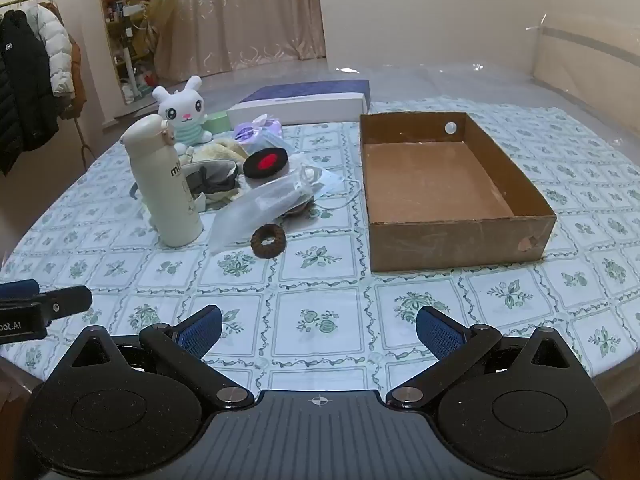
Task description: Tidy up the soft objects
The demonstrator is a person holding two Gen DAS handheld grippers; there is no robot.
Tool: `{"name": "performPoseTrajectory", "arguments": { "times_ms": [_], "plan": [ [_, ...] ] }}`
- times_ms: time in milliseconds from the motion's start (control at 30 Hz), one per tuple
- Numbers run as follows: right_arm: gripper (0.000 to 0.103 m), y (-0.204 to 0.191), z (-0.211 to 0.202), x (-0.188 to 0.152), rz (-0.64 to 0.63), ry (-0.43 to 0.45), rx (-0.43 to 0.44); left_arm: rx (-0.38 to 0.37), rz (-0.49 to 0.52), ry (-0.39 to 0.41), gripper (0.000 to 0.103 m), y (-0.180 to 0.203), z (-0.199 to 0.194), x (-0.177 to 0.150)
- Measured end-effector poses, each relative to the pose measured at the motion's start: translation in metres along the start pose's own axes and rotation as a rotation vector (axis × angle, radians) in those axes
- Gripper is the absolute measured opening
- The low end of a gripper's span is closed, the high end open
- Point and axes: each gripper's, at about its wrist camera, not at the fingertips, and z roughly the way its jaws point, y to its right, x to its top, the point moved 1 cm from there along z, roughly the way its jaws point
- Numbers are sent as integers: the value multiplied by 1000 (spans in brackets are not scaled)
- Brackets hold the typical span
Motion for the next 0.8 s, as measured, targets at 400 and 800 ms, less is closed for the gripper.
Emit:
{"name": "performPoseTrajectory", "arguments": {
  "times_ms": [400, 800],
  "plan": [
    [102, 2, 0, 2, -1, -3, -6, -31, -47, -10, 98, -2, 1, -1],
    [102, -1, -2, 2, -4, 4, -13, -27, -42, -10, 98, -2, -1, -4]
  ]
}}
